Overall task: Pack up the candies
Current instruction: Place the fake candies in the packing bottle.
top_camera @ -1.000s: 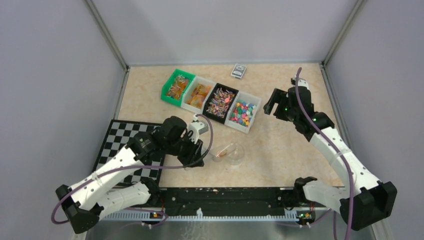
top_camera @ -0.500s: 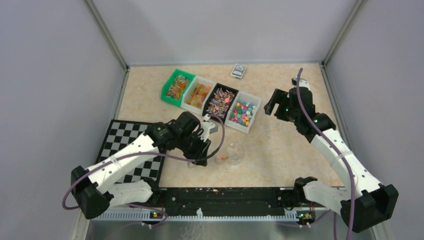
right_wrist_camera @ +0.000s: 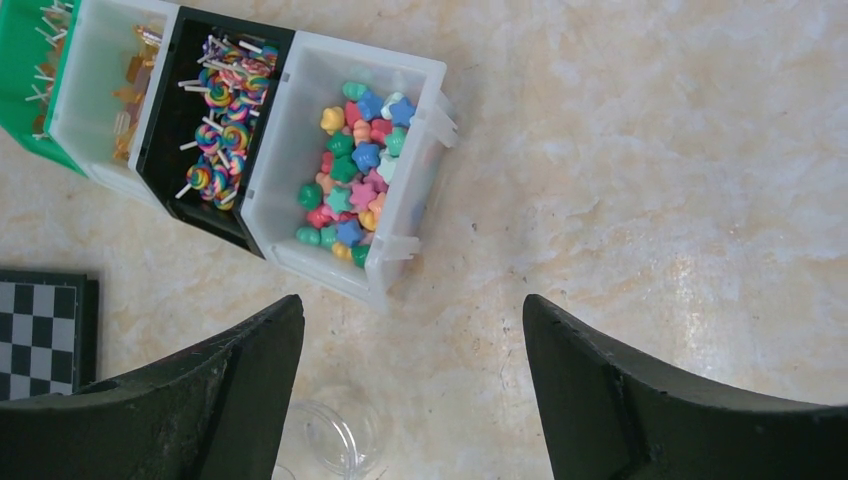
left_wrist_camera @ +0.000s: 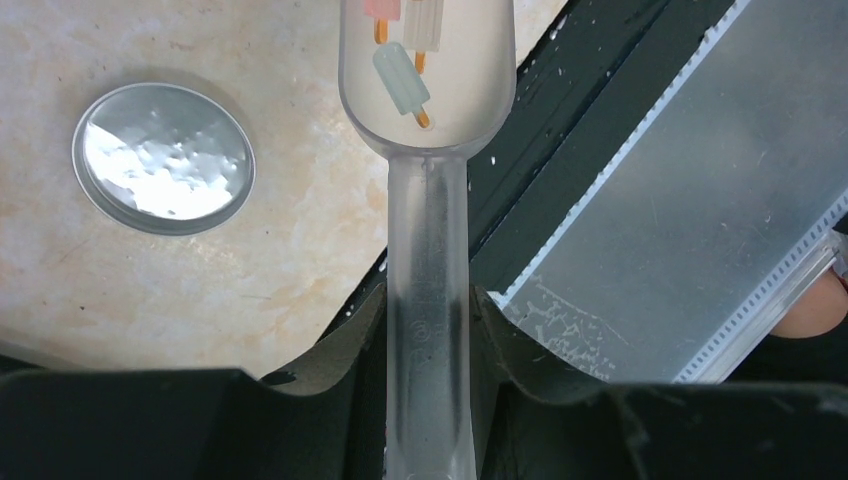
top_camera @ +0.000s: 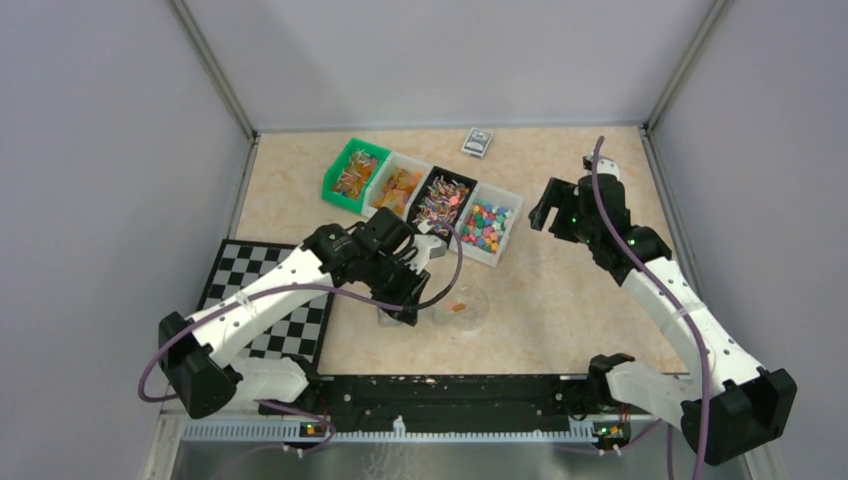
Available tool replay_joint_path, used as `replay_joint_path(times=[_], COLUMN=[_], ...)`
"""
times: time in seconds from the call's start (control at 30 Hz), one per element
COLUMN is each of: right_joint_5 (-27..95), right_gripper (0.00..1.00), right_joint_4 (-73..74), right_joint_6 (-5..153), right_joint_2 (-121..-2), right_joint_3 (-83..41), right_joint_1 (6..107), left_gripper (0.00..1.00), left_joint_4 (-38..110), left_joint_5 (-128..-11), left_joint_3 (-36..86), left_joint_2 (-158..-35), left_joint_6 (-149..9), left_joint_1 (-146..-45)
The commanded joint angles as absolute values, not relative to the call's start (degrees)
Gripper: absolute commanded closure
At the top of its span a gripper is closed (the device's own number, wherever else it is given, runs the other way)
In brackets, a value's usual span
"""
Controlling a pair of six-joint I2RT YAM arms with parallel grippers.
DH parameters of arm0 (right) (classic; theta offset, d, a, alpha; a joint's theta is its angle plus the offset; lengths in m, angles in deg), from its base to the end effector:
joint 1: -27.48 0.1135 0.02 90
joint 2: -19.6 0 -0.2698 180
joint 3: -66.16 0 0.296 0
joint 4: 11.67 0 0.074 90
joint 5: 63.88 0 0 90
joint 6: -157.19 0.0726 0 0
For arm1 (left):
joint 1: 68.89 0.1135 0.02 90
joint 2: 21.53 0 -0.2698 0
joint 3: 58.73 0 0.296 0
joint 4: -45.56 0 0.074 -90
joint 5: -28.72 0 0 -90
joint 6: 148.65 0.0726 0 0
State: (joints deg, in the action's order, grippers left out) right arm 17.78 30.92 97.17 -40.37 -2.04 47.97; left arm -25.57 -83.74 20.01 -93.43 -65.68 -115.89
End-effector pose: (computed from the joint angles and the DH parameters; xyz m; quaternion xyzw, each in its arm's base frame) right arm 0.2831 0.0946 0.3071 0.1068 0.8762 0.1403 0.4485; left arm 0.1784 -0.2319 0.2781 0.3675 0.8839 -0.2683 0.1082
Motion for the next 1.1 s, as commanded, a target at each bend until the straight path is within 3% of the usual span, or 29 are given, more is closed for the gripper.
replay_joint_path(times=[0.0, 1.07], right_joint_5=[16.80, 17.93], right_gripper=[0.21, 0.21], right_joint_4=[29.20, 27.51], right_joint_6=[96.33, 96.99], right_joint_2=[-38.76, -37.30], right_joint_3=[-1.95, 0.77], right_joint_1=[48.12, 48.11], left_gripper=[1.00, 1.00], left_joint_4=[-28.26, -34.92], left_joint_5=[-84.41, -80.16], left_joint_3=[22.80, 30.88], left_joint_2=[-94.27, -100.97], left_joint_6=[-64.39, -66.66], left_joint_1=[-116.17, -116.44])
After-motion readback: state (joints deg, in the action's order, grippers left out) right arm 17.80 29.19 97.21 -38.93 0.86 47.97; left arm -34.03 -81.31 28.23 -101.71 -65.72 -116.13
